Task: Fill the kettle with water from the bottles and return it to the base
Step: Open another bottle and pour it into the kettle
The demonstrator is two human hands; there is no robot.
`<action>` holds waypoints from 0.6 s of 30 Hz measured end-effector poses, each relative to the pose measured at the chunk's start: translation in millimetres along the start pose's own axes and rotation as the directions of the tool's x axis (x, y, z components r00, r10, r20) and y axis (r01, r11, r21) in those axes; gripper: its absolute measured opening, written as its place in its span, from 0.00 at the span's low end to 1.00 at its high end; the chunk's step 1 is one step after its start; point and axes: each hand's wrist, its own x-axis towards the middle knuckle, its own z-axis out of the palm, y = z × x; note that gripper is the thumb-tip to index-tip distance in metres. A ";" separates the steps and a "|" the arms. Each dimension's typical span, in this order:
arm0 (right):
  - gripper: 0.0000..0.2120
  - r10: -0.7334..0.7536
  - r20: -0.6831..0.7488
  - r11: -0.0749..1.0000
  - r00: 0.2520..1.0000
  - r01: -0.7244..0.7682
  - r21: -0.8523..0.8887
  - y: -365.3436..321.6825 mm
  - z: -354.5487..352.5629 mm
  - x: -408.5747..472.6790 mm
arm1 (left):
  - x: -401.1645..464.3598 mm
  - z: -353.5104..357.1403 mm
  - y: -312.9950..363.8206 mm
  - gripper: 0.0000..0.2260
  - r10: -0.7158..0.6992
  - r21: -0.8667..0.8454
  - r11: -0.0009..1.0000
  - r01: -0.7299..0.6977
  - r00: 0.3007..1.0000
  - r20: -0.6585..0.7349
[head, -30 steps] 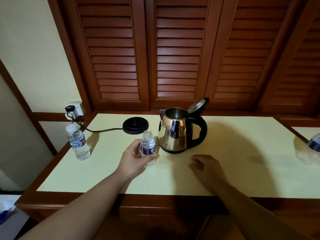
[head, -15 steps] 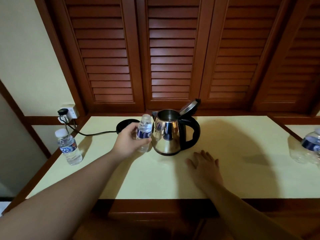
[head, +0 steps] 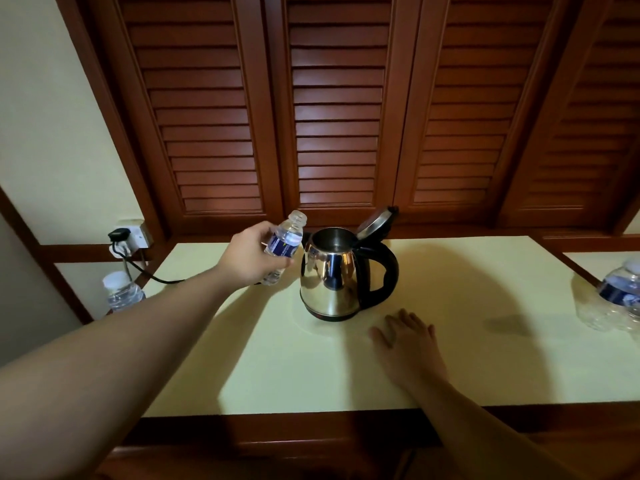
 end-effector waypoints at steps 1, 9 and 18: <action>0.29 0.001 0.000 1.000 1.000 -0.001 -0.001 -0.5 -0.8 -0.5 | 3.5 -1.8 3.4 0.22 0.006 0.036 0.999 -0.006 1.000 0.006; 0.28 -0.006 0.001 1.000 1.000 0.006 0.003 -2.6 -3.6 -2.4 | 25.7 -10.1 22.9 0.24 0.089 0.334 0.933 -0.132 0.986 0.139; 0.27 -0.010 -0.014 1.000 1.000 0.010 0.008 -2.7 -5.5 -3.7 | 45.1 -31.0 35.7 0.25 0.131 0.549 0.804 -0.231 0.968 0.215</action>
